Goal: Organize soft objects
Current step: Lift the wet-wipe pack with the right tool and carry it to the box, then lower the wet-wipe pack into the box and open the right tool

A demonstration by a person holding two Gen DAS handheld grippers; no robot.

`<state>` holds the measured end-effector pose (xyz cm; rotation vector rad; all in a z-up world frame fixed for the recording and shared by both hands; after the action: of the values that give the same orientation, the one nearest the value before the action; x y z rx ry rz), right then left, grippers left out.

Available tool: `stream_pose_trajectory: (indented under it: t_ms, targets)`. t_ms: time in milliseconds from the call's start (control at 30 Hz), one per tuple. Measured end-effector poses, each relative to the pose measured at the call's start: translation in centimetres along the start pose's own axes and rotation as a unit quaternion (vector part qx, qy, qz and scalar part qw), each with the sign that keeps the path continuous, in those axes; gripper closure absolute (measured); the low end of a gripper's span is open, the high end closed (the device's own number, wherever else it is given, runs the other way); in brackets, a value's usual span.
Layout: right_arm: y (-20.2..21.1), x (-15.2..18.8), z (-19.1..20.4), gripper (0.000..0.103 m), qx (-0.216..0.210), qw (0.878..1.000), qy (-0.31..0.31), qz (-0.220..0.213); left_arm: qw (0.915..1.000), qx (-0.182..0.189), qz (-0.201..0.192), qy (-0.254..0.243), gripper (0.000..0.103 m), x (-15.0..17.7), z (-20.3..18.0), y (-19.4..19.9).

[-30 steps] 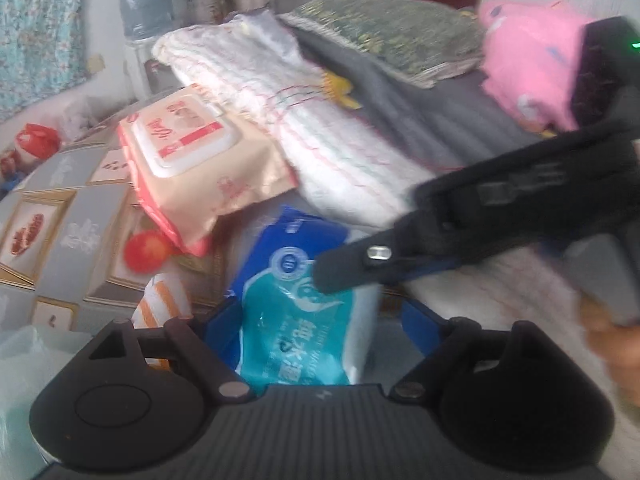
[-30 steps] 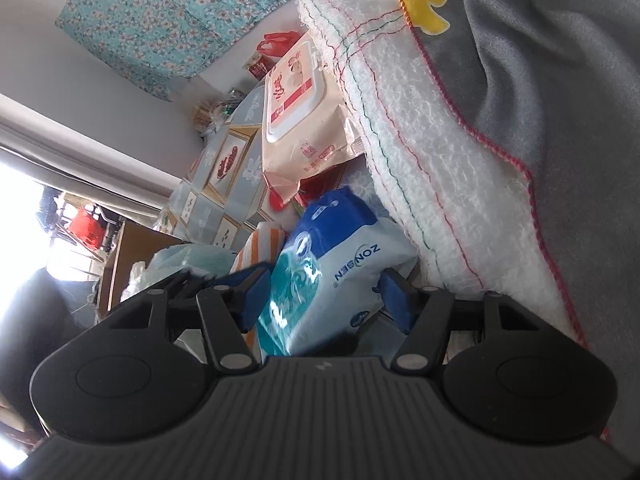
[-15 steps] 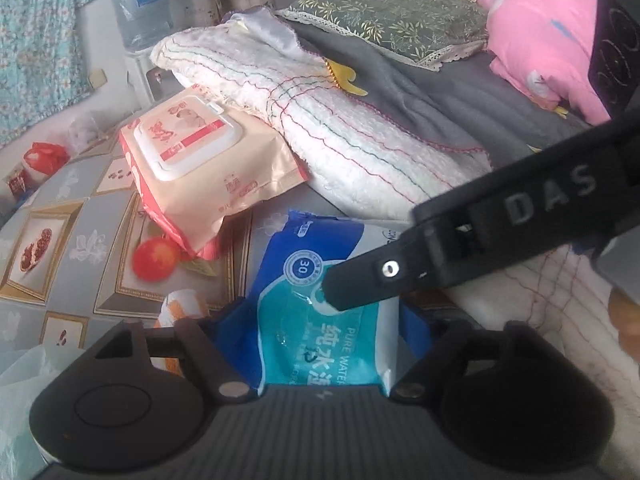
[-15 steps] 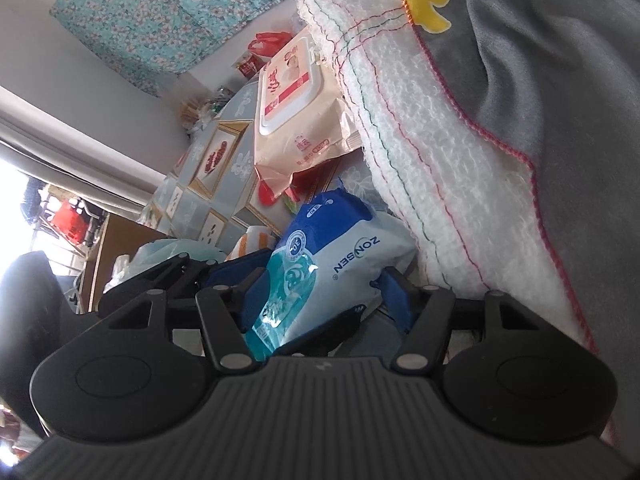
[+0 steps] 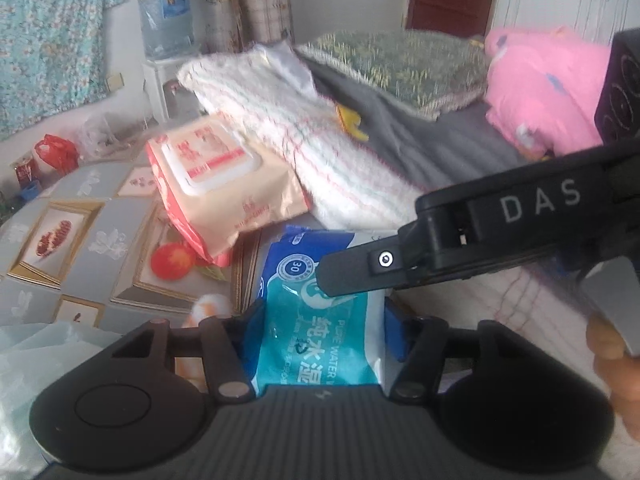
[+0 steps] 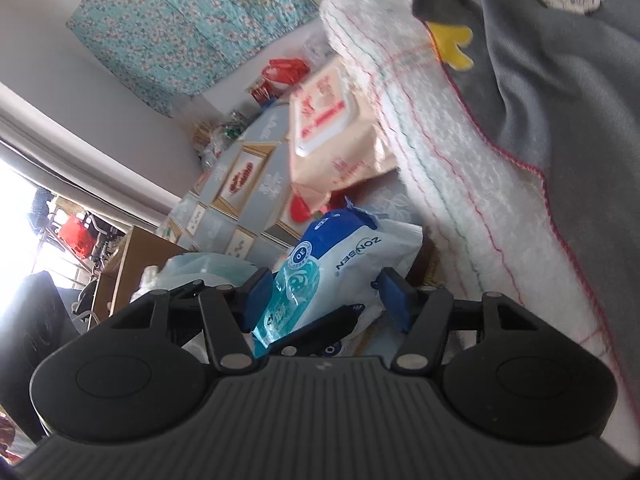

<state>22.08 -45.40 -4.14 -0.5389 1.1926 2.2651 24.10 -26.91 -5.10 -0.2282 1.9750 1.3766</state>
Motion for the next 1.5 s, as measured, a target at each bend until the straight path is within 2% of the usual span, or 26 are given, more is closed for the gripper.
stream_pose_trajectory:
  t_ms: [267,500,633,833,900,1067,1233,1400,1500]
  targets:
    - [4.7,-0.3,5.1,0.044,-0.003,0.998,0.043,-0.044,0.9973,0.021,-0.067,0.023,0.044,-0.6,0.0,6.5]
    - [7.5,-0.6,12.4,0.043,-0.037,0.991,0.106,-0.069,0.9900,0.011,-0.129,0.057,0.044,-0.3,2.7,14.1]
    - [7.3,-0.9,17.7,0.043,-0.076,0.984,0.143,-0.069,0.9829,-0.016,-0.165,0.081,0.044,0.3,5.8,18.5]
    - [3.9,-0.3,27.4,0.043,-0.144,0.968,0.202,-0.038,0.9674,-0.089,-0.196,0.133,0.044,2.2,12.1,24.1]
    - [2.1,0.1,30.6,0.043,-0.168,0.961,0.217,-0.018,0.9612,-0.115,-0.199,0.153,0.044,3.0,14.5,25.2]
    - [-3.4,1.3,36.7,0.043,-0.193,0.952,0.235,0.035,0.9444,-0.165,-0.187,0.215,0.044,4.5,20.7,26.4]
    - [-8.5,2.8,39.9,0.043,-0.200,0.950,0.225,0.086,0.9340,-0.182,-0.160,0.262,0.044,5.7,25.5,25.5]
    - [-12.8,3.8,41.4,0.043,-0.190,0.948,0.226,0.116,0.9266,-0.182,-0.134,0.301,0.044,6.6,28.9,23.5]
    - [-14.4,3.6,41.3,0.043,-0.175,0.948,0.239,0.116,0.9292,-0.181,-0.098,0.307,0.040,7.2,30.2,21.6]
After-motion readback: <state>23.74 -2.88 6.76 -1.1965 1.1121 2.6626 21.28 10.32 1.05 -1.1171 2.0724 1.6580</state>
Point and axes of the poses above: each gripper's, at about its wrist camera, not at the fingertips, and y roughly against the way its jaws point, z to its left, x to its underside, the point moved 3 cm from there along -y, roughly the way its jaws point, and after that the axes turned 13 degrees about y, right-handed, at the moved point
